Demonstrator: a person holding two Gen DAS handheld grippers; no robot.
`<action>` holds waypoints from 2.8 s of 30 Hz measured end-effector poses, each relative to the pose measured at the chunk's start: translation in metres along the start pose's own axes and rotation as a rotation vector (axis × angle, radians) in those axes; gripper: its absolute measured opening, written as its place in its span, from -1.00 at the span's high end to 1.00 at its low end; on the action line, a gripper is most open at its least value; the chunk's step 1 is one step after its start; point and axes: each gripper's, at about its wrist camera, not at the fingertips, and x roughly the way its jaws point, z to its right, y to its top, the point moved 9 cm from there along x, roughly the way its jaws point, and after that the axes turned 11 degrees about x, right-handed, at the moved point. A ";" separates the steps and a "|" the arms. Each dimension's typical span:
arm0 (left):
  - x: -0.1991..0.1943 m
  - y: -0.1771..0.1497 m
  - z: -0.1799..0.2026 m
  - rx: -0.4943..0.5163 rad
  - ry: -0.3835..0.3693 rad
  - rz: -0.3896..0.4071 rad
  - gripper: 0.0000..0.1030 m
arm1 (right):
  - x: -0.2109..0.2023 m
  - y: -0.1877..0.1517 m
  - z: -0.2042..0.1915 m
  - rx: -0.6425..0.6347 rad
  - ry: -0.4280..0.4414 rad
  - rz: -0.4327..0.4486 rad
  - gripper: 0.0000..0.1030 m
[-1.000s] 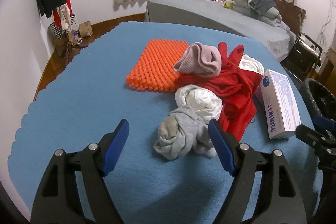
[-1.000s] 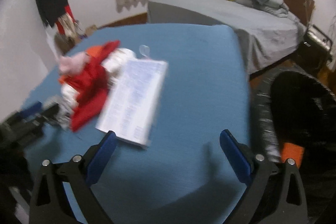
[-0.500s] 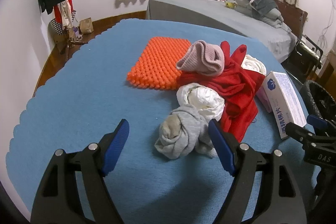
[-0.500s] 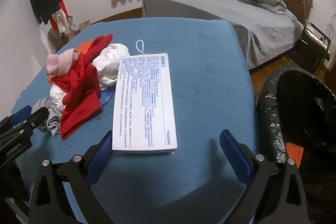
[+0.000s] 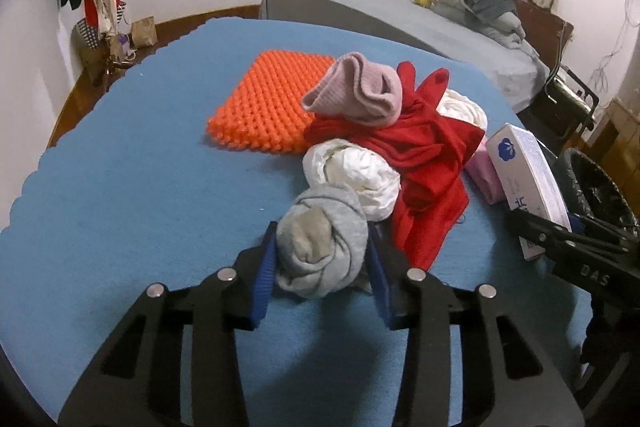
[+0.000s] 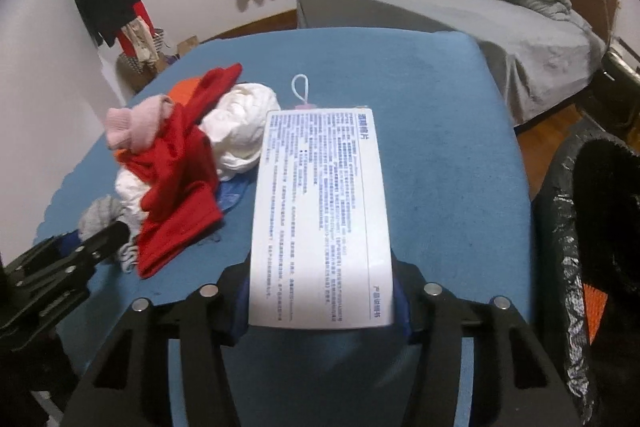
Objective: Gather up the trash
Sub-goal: 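Carry the box and socks over the bin and release them, then return both grippers to the remaining pile on the table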
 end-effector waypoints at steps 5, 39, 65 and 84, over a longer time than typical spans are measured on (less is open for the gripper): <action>-0.025 0.008 -0.001 -0.009 0.027 0.067 0.25 | -0.023 -0.001 -0.003 -0.033 0.036 0.024 -0.05; -0.057 0.088 0.229 0.252 -0.275 0.260 0.25 | -0.129 0.028 0.188 0.257 -0.194 0.206 -0.05; -0.021 0.078 0.372 0.365 -0.506 0.196 -0.41 | -0.167 -0.005 0.310 0.433 -0.382 0.229 -0.31; -0.050 0.083 0.146 0.204 -0.055 0.267 -0.66 | -0.111 0.048 0.143 0.177 -0.130 0.244 -0.88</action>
